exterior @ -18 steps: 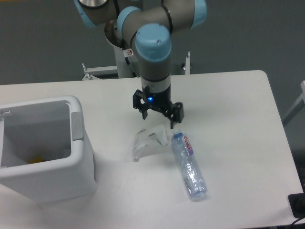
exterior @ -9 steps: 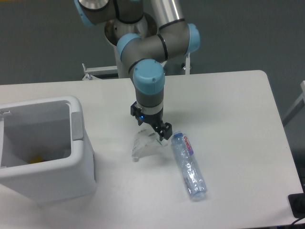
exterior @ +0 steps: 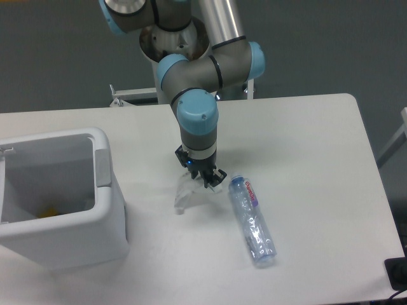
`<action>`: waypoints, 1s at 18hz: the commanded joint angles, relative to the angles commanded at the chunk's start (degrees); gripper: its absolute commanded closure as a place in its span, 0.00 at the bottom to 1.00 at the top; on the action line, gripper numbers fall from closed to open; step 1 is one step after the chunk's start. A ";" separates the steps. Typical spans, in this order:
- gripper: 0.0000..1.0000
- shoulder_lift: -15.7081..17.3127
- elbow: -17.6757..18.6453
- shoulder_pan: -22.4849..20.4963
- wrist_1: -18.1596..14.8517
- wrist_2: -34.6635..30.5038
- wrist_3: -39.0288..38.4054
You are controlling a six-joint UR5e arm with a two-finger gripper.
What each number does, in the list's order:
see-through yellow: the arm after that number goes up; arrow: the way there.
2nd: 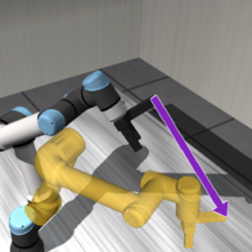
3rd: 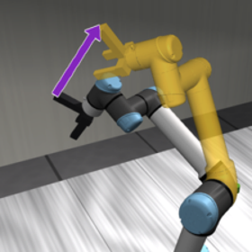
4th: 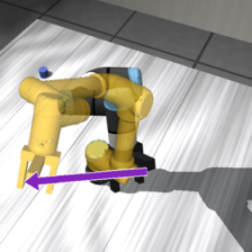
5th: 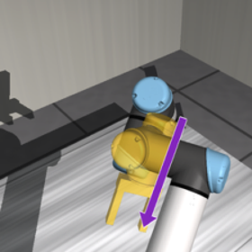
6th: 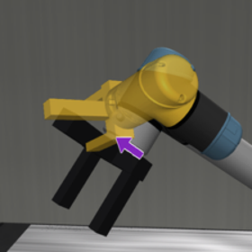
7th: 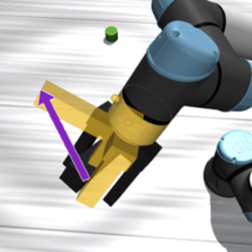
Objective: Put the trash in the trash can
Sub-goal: 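Lower the gripper onto the wrapper and close to grasp it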
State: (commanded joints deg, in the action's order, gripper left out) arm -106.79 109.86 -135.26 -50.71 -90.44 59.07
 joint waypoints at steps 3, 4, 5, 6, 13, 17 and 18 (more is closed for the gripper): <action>1.00 0.61 -0.53 0.09 0.00 0.09 -0.44; 1.00 0.79 -0.88 0.09 0.00 0.18 -0.62; 1.00 1.23 -1.92 0.17 -0.09 0.52 -1.49; 1.00 1.84 -3.67 0.26 -0.52 0.79 -4.37; 1.00 3.08 -20.89 -1.14 0.09 12.13 -36.95; 1.00 4.04 -30.13 -0.71 0.00 15.72 -56.82; 1.00 5.78 -30.67 -0.27 0.00 18.26 -58.78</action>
State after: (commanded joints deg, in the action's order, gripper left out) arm -101.00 79.19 -135.53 -50.71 -72.18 0.28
